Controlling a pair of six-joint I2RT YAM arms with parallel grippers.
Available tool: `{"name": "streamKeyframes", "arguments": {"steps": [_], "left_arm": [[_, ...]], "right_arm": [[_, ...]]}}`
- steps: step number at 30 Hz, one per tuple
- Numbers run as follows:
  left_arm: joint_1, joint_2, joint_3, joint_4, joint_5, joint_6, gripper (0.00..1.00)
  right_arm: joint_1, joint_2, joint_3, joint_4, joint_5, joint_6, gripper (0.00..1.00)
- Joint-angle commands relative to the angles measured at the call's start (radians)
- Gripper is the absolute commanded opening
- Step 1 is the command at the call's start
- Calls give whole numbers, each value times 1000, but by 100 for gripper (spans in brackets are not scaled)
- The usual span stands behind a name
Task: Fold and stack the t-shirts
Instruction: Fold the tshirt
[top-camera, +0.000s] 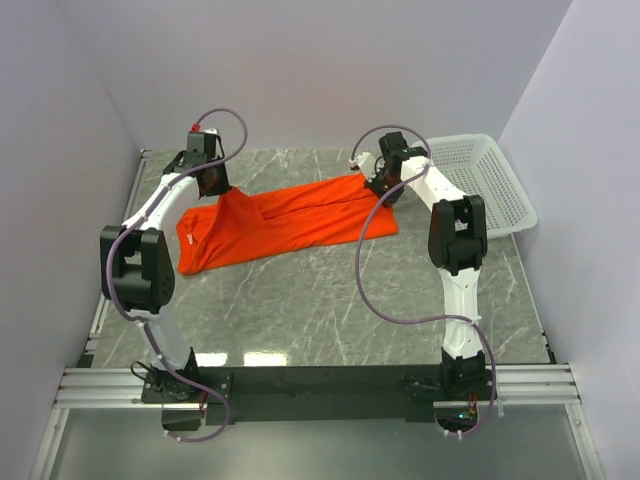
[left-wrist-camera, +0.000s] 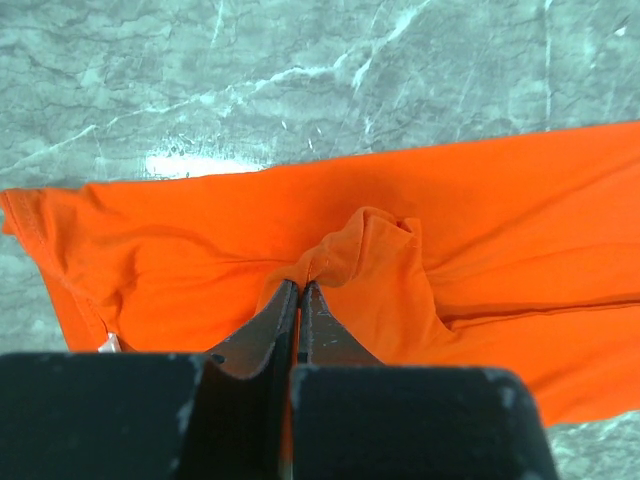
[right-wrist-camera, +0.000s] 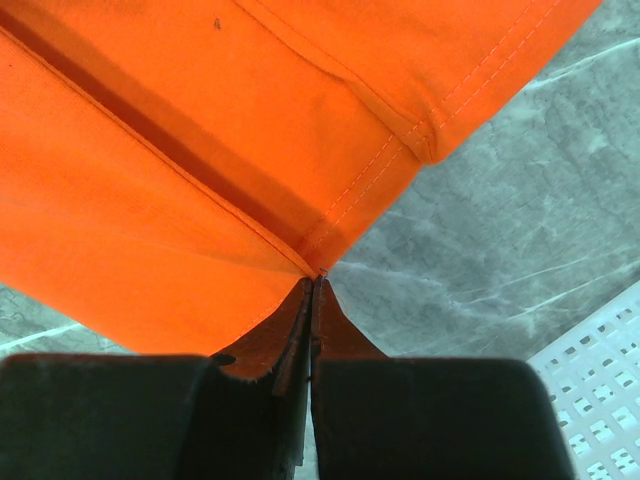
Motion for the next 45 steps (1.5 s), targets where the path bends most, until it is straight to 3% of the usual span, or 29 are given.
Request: {"name": "streamKeyframes", "arguments": {"steps": [1, 45], "left_arm": [[5, 19, 4, 44, 15, 39, 1], [14, 115, 54, 48, -21, 57, 1]], "right_arm": [[3, -10, 0, 35, 11, 12, 4], [5, -13, -6, 49, 23, 21, 11]]}}
